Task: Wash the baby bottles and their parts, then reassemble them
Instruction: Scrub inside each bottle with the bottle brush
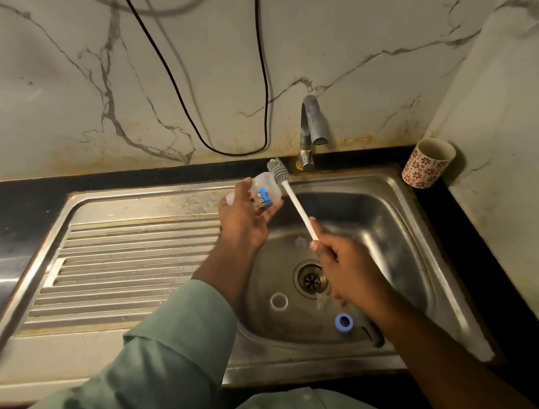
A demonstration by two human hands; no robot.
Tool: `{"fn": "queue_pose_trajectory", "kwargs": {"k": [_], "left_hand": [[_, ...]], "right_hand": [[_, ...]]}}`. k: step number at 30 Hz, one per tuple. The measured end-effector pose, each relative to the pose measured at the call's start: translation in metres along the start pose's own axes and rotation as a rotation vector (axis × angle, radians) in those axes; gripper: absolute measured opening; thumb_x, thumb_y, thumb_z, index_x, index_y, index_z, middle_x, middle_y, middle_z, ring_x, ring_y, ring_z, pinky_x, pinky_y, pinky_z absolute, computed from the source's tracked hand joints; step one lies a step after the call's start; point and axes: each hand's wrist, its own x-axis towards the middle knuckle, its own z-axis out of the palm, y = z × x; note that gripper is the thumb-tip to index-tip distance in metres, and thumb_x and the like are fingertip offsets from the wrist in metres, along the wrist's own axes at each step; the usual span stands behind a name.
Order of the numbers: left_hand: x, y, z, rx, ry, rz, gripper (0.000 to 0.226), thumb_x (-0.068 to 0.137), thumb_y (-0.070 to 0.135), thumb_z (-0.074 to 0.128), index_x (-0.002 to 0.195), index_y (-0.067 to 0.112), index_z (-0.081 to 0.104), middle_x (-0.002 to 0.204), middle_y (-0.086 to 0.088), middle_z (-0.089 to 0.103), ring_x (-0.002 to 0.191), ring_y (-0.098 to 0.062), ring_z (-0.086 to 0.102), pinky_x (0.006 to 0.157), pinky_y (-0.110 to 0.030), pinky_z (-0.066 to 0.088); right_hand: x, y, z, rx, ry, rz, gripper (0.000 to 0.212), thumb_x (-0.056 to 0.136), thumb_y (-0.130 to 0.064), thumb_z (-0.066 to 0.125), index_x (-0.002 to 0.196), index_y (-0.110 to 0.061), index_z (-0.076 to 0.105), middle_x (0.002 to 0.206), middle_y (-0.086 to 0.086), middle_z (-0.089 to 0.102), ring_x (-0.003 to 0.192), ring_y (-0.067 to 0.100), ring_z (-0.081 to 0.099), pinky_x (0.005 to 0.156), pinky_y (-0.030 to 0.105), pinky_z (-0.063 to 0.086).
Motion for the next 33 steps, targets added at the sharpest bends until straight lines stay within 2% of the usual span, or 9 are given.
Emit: {"fn": "queue_pose_trajectory", "kwargs": {"k": [3, 5, 10, 14, 19, 22, 24, 28, 33], "left_hand": [[0.003, 0.004, -0.004, -0.114, 0.043, 0.034, 0.052, 0.09, 0.019, 0.073, 0.13, 0.018, 0.039, 0.119, -0.021, 0.058, 0.095, -0.035, 0.068, 0.06, -0.044, 0.062], [0.004, 0.006, -0.005, -0.094, 0.018, 0.061, 0.053, 0.09, 0.019, 0.073, 0.125, 0.026, 0.034, 0.117, -0.02, 0.056, 0.095, -0.035, 0.069, 0.06, -0.043, 0.062], [0.002, 0.003, -0.001, -0.054, 0.038, 0.082, 0.055, 0.09, 0.018, 0.073, 0.121, 0.033, 0.031, 0.12, -0.019, 0.054, 0.099, -0.035, 0.067, 0.059, -0.042, 0.061], [0.003, 0.007, -0.002, 0.027, -0.063, 0.112, 0.048, 0.091, 0.017, 0.072, 0.125, 0.024, 0.04, 0.12, -0.018, 0.055, 0.101, -0.035, 0.067, 0.061, -0.041, 0.061], [0.006, -0.002, -0.01, 0.047, -0.037, 0.188, 0.033, 0.092, 0.02, 0.072, 0.106, 0.032, 0.044, 0.119, -0.016, 0.056, 0.098, -0.031, 0.07, 0.063, -0.038, 0.061], [0.008, -0.014, -0.016, 0.194, -0.171, 0.184, 0.031, 0.091, 0.024, 0.072, 0.109, 0.033, 0.048, 0.124, -0.013, 0.057, 0.101, -0.031, 0.071, 0.068, -0.038, 0.061], [0.012, -0.023, -0.023, 0.364, -0.235, 0.27, 0.035, 0.089, 0.027, 0.075, 0.114, 0.03, 0.05, 0.122, -0.009, 0.058, 0.104, -0.029, 0.07, 0.07, -0.036, 0.061], [0.037, -0.036, -0.043, 1.027, -0.123, 0.633, 0.055, 0.078, 0.043, 0.083, 0.118, 0.038, 0.047, 0.115, 0.01, 0.056, 0.095, -0.006, 0.061, 0.062, -0.009, 0.051], [0.093, -0.067, -0.056, 1.828, -0.195, 0.605, 0.062, 0.081, 0.027, 0.081, 0.134, 0.023, 0.048, 0.134, -0.007, 0.051, 0.122, -0.031, 0.049, 0.099, -0.043, 0.048]], "right_hand": [[-0.014, 0.002, 0.004, -0.12, -0.049, -0.115, 0.039, 0.1, -0.029, 0.047, 0.137, -0.039, 0.046, 0.054, -0.026, 0.056, 0.043, -0.003, 0.05, 0.039, 0.013, 0.036], [-0.017, 0.001, 0.005, -0.118, -0.043, -0.118, 0.043, 0.1, -0.026, 0.048, 0.141, -0.037, 0.042, 0.052, -0.031, 0.052, 0.044, -0.007, 0.05, 0.039, 0.012, 0.035], [-0.005, 0.002, -0.006, -0.121, -0.034, -0.09, 0.041, 0.1, -0.025, 0.047, 0.139, -0.036, 0.045, 0.053, -0.01, 0.052, 0.044, -0.006, 0.048, 0.042, 0.013, 0.037], [-0.004, 0.007, -0.008, -0.01, -0.033, -0.017, 0.034, 0.1, -0.027, 0.046, 0.133, -0.038, 0.052, 0.053, -0.008, 0.052, 0.035, 0.001, 0.043, 0.037, 0.016, 0.036], [-0.012, 0.018, -0.008, 0.04, -0.077, -0.017, 0.035, 0.099, -0.028, 0.049, 0.133, -0.036, 0.054, 0.048, -0.014, 0.053, 0.037, 0.002, 0.044, 0.038, 0.018, 0.038], [0.006, 0.03, -0.004, 0.085, -0.097, 0.115, 0.036, 0.101, -0.027, 0.046, 0.135, -0.037, 0.05, 0.052, -0.007, 0.046, 0.041, 0.008, 0.042, 0.04, 0.025, 0.041], [0.014, 0.04, -0.004, 0.06, -0.128, 0.15, 0.032, 0.1, -0.027, 0.047, 0.131, -0.035, 0.055, 0.051, -0.008, 0.045, 0.04, 0.01, 0.043, 0.04, 0.026, 0.042], [0.018, 0.075, -0.011, -0.01, -0.073, 0.218, 0.028, 0.098, -0.027, 0.051, 0.124, -0.03, 0.062, 0.053, -0.003, 0.048, 0.032, 0.004, 0.042, 0.035, 0.022, 0.038], [0.053, 0.101, -0.017, -0.06, -0.023, 0.244, 0.036, 0.097, -0.031, 0.053, 0.131, -0.042, 0.054, 0.048, -0.004, 0.051, 0.033, 0.008, 0.045, 0.035, 0.022, 0.039]]}}
